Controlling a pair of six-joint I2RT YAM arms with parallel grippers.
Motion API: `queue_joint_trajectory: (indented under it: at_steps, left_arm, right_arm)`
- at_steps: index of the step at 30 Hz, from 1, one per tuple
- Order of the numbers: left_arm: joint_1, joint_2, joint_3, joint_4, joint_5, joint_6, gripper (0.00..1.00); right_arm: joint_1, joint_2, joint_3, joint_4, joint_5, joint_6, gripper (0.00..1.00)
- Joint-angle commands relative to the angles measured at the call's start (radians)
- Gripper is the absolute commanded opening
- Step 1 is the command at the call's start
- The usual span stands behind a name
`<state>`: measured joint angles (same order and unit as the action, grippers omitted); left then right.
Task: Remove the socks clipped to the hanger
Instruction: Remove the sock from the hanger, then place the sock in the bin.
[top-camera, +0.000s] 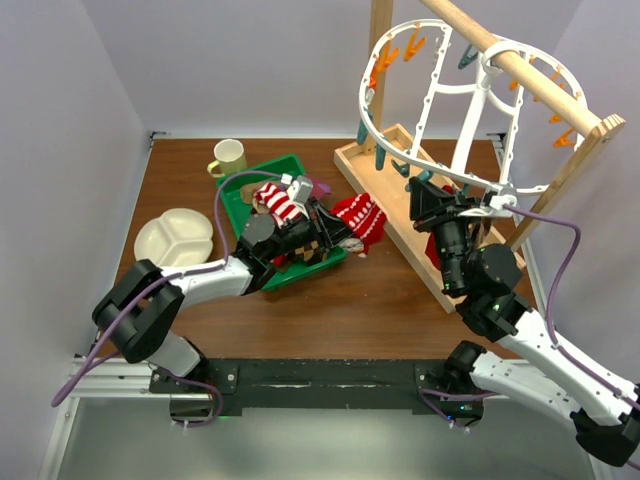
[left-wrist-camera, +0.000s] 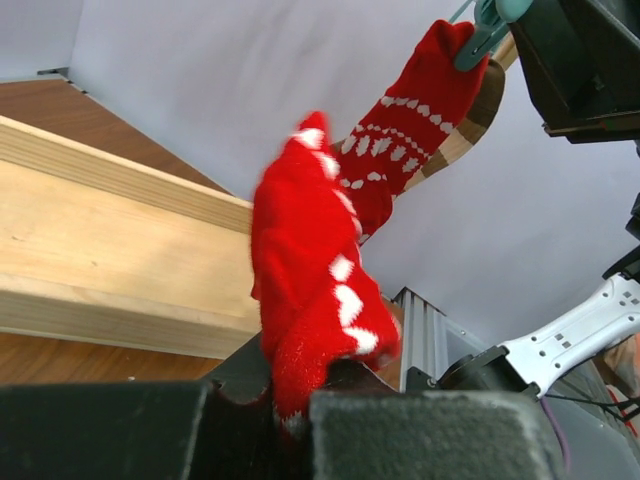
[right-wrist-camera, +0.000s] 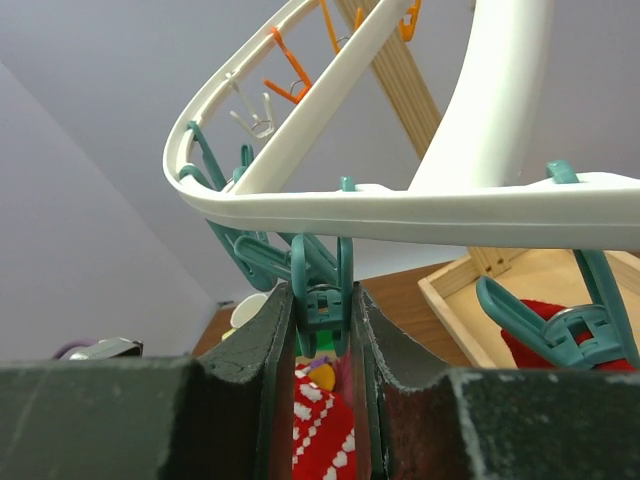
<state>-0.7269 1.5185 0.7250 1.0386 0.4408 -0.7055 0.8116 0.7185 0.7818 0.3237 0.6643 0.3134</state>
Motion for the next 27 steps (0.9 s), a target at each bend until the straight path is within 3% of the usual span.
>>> queue_joint_trajectory:
  at_steps: [1,4,5,8,15,22,27]
  left_arm:
    - [0.003,-0.055,-0.015,0.024,-0.042,0.037,0.00]
    - [0.003,-0.057,-0.012,0.026,-0.039,0.038,0.00]
    - [0.003,-0.058,-0.012,0.024,-0.039,0.038,0.00]
    - [0.003,-0.061,-0.012,0.024,-0.039,0.038,0.00]
    - [0.001,-0.064,-0.012,0.023,-0.033,0.040,0.00]
    - [0.004,-0.107,-0.019,-0.032,-0.071,0.040,0.00]
    - [0.018,-0.153,0.022,-0.225,-0.198,0.050,0.00]
  right_arm:
    - [0.000,-0.016,0.048,0.008,0.049,0.012,0.05]
    - [0.000,-0.014,0.051,-0.006,0.041,0.015,0.29]
    - [0.000,-0.013,0.054,-0.011,0.040,0.015,0.50]
    - [-0.002,-0.014,0.071,-0.058,0.035,0.041,0.82]
    - [-0.002,-0.054,0.099,-0.216,0.023,0.115,0.96]
    - [0.000,-0.134,0.070,-0.354,-0.080,0.177,0.97]
    - [0.000,-0.180,0.050,-0.428,-0.123,0.194,0.97]
